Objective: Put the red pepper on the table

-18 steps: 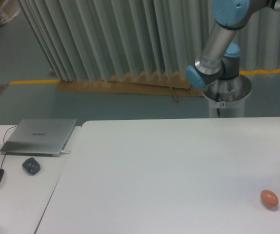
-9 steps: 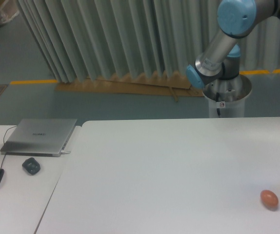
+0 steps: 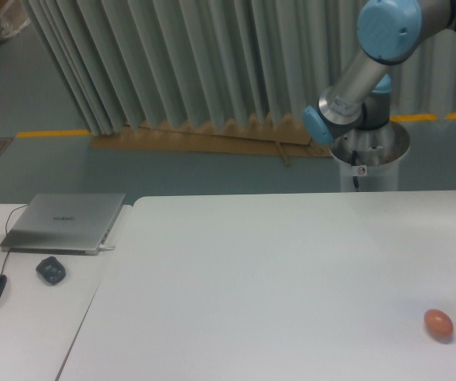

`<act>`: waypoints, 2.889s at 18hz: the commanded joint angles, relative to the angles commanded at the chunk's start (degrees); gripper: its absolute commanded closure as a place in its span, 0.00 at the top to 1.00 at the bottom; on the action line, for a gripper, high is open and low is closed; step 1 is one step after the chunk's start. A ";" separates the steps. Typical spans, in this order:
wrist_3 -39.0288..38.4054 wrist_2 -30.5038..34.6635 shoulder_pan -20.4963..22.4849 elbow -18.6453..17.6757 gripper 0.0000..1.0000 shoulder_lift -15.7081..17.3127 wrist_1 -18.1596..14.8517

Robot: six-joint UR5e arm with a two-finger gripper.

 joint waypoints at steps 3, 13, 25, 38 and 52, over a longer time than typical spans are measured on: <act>0.00 0.00 0.00 0.17 1.00 -0.62 0.09; 0.09 0.26 -0.26 -0.18 0.68 -1.14 0.44; 0.26 0.53 -0.26 -0.44 0.39 -0.70 -0.09; -8.87 -0.35 -0.53 0.17 0.35 4.21 -6.58; -54.83 -16.87 -14.32 -7.38 0.33 14.85 -15.56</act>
